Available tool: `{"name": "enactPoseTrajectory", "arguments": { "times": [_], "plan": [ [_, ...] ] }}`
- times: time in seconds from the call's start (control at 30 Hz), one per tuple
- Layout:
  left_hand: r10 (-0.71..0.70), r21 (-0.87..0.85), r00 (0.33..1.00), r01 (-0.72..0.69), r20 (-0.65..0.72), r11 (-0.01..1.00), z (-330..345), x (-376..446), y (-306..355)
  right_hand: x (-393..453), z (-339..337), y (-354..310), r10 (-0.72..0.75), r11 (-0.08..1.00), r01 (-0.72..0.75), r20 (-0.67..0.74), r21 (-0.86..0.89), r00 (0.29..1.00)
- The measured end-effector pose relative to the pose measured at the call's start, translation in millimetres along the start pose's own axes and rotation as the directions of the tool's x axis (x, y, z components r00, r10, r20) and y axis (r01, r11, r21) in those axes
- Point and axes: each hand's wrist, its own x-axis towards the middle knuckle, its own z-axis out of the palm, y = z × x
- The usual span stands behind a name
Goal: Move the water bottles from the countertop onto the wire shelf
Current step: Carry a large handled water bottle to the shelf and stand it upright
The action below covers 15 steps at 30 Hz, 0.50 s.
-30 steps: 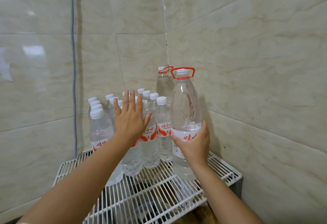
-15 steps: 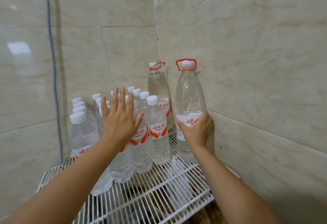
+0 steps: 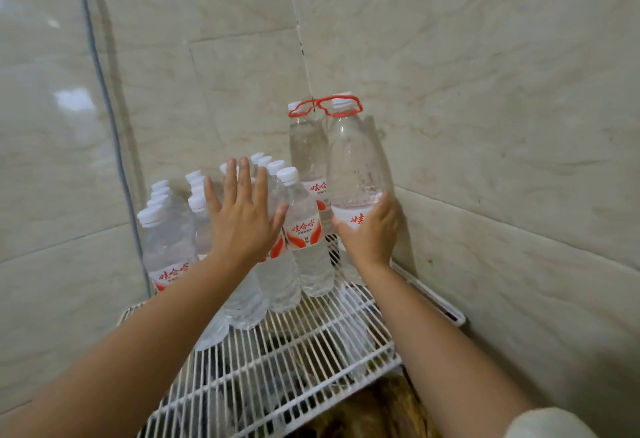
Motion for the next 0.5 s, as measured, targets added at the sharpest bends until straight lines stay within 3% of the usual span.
{"name": "enactPoseTrajectory", "arguments": {
  "times": [0.13, 0.4, 0.5],
  "plan": [
    [-0.035, 0.008, 0.999, 0.035, 0.024, 0.999, 1, 7, 12, 1, 9, -10, 0.115, 0.993, -0.114, 0.054, -0.019, 0.992],
    [-0.074, 0.062, 0.997, 0.073, 0.014, 0.995, 9, 12, 12, 7, 26, 0, 0.065, 0.988, -0.066, 0.013, 0.137, 0.998],
    [-0.006, 0.078, 0.991, 0.016, -0.132, 0.997, 24, 14, 6, 17, 32, 1, 0.097, 0.983, -0.091, -0.031, 0.159, 0.995]
  ]
}}
